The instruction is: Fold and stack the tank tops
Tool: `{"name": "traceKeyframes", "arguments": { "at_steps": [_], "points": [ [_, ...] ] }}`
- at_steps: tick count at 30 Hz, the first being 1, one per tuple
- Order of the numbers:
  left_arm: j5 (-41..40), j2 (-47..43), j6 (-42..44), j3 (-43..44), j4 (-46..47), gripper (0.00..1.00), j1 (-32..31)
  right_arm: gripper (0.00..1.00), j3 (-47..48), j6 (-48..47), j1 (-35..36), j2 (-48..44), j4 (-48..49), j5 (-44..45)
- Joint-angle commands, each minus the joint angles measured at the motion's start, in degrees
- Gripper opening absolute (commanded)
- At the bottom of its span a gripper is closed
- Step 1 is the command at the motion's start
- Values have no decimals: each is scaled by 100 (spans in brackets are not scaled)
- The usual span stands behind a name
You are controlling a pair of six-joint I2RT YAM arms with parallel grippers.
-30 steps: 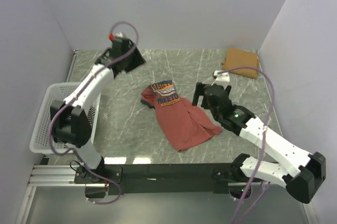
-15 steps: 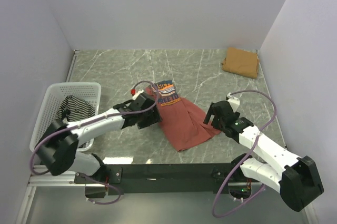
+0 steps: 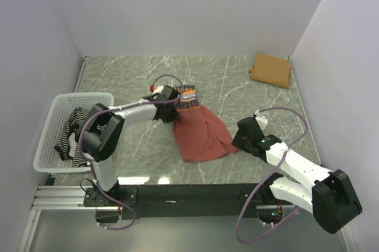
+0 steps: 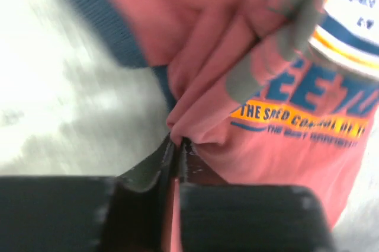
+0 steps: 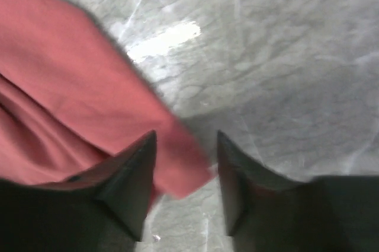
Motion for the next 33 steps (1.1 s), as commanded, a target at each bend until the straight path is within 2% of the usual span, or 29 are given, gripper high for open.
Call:
{"name": "traceKeyframes", "arguments": {
  "at_steps": [1, 2, 4, 6, 7, 8, 9, 10, 12, 16, 21, 25, 33],
  "points": [
    [-411, 145, 254, 809, -138, 1, 544, 44, 148, 24, -30, 174, 544, -311],
    [-437, 198, 307, 1004, -208, 1, 649, 42, 183, -11, -30, 227, 641, -390],
    [-420, 408, 544, 1652, -445, 1, 887, 42, 385, -99, -30, 393, 686, -487],
    [-210, 541, 852, 2032, -603, 3, 958, 51, 517, -213, -30, 447, 634, -531],
    [-139, 533, 948, 2252, -613, 8, 958, 54, 509, -257, -30, 412, 668, -618],
    [-25, 489, 1001, 2271, -604, 21, 941, 60, 474, -283, -30, 377, 712, -741],
    [19, 315, 1011, 2228, -569, 28, 932, 62, 343, -275, -22, 351, 860, -890],
    [54, 200, 1002, 2036, -438, 40, 932, 63, 263, -249, -30, 307, 966, -1214],
    [46, -107, 967, 1737, -428, 46, 940, 64, 53, -91, 22, 324, 1220, -1471],
    [-208, -756, 923, 1097, -507, 48, 958, 63, -238, 296, 364, 376, 1818, -1841],
    [-236, -1785, 826, 164, -437, 48, 1107, 63, -45, 753, 1313, 920, 2346, -1534],
    [-227, -2323, 853, -259, -498, 48, 1160, 61, -10, 947, 1411, 1361, 2654, -1525],
    [-139, -2965, 791, -900, -543, 47, 1204, 55, 517, 938, 1665, 2160, 2585, -1358]
  ]
}}
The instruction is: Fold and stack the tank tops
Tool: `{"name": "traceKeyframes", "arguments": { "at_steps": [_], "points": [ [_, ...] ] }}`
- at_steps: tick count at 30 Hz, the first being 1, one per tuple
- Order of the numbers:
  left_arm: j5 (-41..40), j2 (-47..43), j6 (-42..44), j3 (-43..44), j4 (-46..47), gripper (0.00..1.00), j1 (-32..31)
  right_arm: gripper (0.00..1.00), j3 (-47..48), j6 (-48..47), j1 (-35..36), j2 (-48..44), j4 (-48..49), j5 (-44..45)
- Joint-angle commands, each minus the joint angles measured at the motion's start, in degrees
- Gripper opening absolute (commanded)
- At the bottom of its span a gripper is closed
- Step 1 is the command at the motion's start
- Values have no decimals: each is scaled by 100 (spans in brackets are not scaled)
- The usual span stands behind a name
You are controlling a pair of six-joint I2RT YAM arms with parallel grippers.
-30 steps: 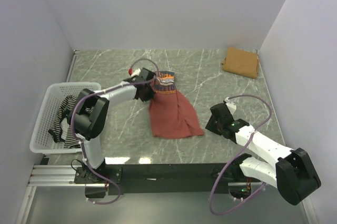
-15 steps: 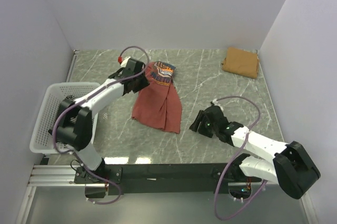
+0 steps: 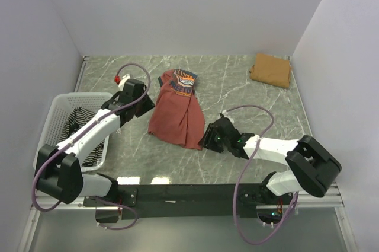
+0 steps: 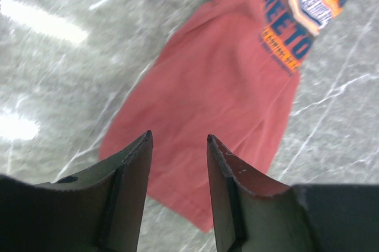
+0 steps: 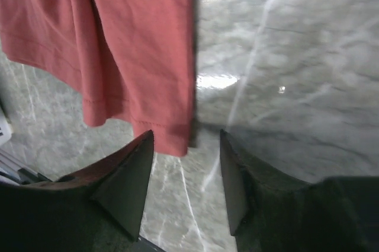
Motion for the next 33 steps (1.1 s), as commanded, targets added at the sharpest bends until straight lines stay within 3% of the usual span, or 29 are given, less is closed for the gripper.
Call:
{"name": "traceKeyframes", "arguments": {
  "at_steps": [1, 9, 15, 21, 24, 28, 33],
  "points": [
    [30, -275, -37, -224, 10, 47, 24, 52, 316, 70, 191, 340, -91, 240],
    [100, -521, 7, -312, 10, 46, 24, 39, 325, 272, 472, 858, -276, 311],
    [284, -644, 33, -505, 116, 45, 50, 0, 501, 317, 463, 1027, -337, 337],
    [644, -837, 86, -690, 335, 43, 68, 0, 1606, -376, 218, -18, -1663, 1030],
    [811, -951, 95, -778, 476, 42, 94, 0, 2862, -1018, 42, -362, -2445, 1277],
    [1146, -1057, 86, -909, 652, 41, 112, 0, 4960, -1852, -81, -56, -3236, 1532],
    [1471, -1198, -107, -1331, 1003, 42, 121, 0, 6291, -2205, -362, 209, -3703, 1524]
  ]
}}
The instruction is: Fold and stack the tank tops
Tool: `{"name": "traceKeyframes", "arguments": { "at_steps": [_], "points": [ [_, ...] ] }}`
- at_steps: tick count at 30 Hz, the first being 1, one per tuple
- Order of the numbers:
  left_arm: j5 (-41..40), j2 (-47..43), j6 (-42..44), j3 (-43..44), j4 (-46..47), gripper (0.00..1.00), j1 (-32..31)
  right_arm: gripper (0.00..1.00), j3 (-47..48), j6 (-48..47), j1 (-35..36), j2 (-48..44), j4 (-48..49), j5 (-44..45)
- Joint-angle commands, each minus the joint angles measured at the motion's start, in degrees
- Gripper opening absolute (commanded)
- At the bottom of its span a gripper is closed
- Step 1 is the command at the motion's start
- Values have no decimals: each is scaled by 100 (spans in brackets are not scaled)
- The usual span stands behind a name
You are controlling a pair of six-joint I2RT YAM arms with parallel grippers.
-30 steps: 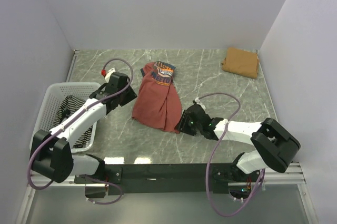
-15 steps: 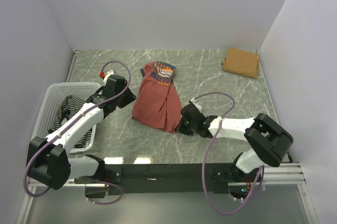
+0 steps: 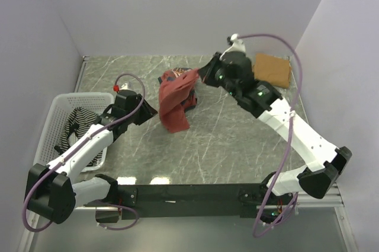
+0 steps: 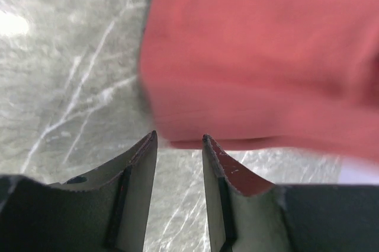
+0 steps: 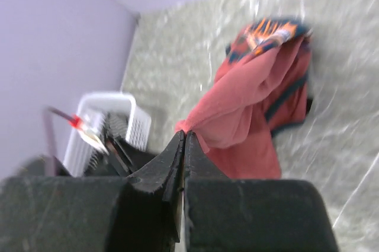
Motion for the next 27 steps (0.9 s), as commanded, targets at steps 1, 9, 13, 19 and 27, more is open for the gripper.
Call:
{"name": "traceKeyframes", "arguments": {
  "at_steps": [1, 9, 13, 19, 27],
  "points": [
    [402, -168, -121, -389, 483, 42, 14, 0, 645, -529, -271, 154, -792, 180],
    [1254, 130, -516, -1207, 1686, 39, 5, 0, 2487, -942, -658, 593, -1319, 12],
    [1177, 594, -630, -1427, 2267, 41, -424, 0, 3597, -1136, -798, 1225, -1750, 65],
    [1132, 1552, -859, -1165, 3102, 48, -1005, 0, 4855, -1241, -1211, 1771, -1918, -242],
    [1009, 2511, -1079, -558, 3524, 54, -1392, 0, 4681, -1400, -1458, 1596, -1549, -85]
  ]
}}
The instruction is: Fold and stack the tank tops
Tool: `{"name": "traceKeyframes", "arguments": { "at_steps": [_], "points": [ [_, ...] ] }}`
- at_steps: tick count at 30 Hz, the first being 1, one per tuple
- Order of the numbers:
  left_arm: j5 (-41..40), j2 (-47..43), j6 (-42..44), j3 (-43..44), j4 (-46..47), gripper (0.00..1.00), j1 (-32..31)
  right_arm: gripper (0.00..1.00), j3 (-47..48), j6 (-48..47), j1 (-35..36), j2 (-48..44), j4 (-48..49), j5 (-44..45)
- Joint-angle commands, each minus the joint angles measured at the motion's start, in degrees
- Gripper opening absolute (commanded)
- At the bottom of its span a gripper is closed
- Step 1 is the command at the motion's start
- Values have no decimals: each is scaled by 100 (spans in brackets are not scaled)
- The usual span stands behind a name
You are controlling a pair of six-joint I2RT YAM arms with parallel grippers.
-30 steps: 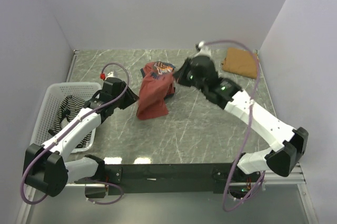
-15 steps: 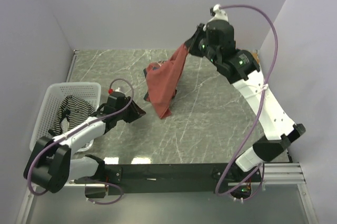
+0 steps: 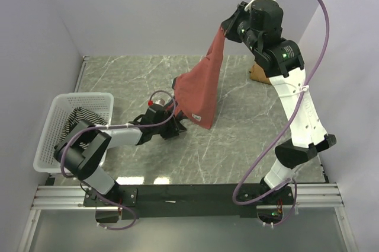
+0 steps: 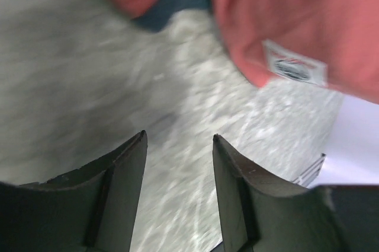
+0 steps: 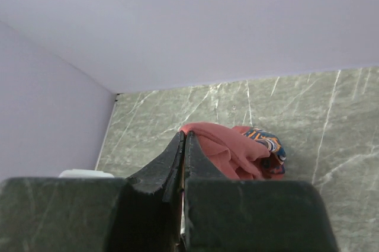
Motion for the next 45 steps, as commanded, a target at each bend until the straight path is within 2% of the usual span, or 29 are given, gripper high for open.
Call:
{"name": "traceKeyframes", "arguments": {
  "at_steps": [1, 8, 11, 18, 22, 23, 30, 36, 39, 45],
  "points": [
    [-22, 295, -161, 480, 557, 53, -173, 0, -111, -173, -116, -290, 403, 64],
    [-479, 876, -406, 1087, 241, 53, -560, 0, -1015, -244, -344, -510, 755, 240],
    [-751, 1114, -617, 1377, 65, 52, -779, 0, -1087, -314, -432, -449, 817, 450],
    [-1691, 1509, -1583, 2544, -1348, 50, -1420, 0, -1631, -253, -687, -545, 1054, 556],
    [-2455, 2010, -2462, 3398, -2920, 53, -1711, 0, -2114, -165, -854, -774, 1335, 495],
    [-2527, 2080, -2707, 3521, -3063, 52, -1746, 0, -2272, -104, -933, -809, 1370, 399],
    [-2808, 2617, -3166, 4181, -3608, 49, -1808, 0, -2932, 2, -1162, -1152, 1660, 144],
    [-2940, 2757, -3246, 4278, -3731, 44, -1808, 0, -3231, 108, -1434, -1293, 1775, -129],
    [-2940, 2907, -3298, 4401, -3890, 36, -1808, 0, -3363, 143, -1505, -1380, 1845, -199],
    [-2932, 3091, -3378, 4437, -4092, 27, -1817, 0, -3644, 257, -1689, -1495, 1994, -428]
  ]
}}
